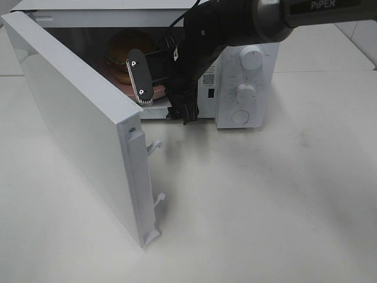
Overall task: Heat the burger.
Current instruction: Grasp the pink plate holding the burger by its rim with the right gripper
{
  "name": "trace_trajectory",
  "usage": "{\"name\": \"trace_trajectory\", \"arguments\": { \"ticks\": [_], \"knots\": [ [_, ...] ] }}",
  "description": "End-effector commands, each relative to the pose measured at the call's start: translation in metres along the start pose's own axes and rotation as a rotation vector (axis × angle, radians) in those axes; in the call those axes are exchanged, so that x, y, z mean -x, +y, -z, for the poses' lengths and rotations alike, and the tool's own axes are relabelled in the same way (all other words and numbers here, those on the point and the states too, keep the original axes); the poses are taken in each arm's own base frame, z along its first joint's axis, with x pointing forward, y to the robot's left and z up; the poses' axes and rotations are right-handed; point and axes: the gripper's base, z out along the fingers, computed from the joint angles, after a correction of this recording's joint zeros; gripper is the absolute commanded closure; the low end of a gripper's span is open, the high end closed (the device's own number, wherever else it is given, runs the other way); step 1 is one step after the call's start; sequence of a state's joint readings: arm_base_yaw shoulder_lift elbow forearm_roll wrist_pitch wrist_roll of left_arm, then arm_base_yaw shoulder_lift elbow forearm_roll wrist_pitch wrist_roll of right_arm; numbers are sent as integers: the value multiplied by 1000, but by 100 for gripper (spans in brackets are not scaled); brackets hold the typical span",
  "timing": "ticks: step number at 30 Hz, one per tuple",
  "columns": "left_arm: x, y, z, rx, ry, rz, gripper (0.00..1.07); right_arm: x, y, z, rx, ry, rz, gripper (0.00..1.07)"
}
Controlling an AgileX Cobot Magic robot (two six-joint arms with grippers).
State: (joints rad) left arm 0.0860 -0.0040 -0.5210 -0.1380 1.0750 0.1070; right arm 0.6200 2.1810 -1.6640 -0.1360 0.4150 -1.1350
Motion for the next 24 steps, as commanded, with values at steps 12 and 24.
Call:
{"name": "trace_trajectory", "arguments": {
  "ticks": [12,24],
  "knots": [
    [-1,0,0,1,-2,-5,9,9,-18,-32,-15,-3,-31,20],
    [-1,0,0,1,-2,-5,9,10,-31,-48,-45,-10,-48,23]
  ]
}}
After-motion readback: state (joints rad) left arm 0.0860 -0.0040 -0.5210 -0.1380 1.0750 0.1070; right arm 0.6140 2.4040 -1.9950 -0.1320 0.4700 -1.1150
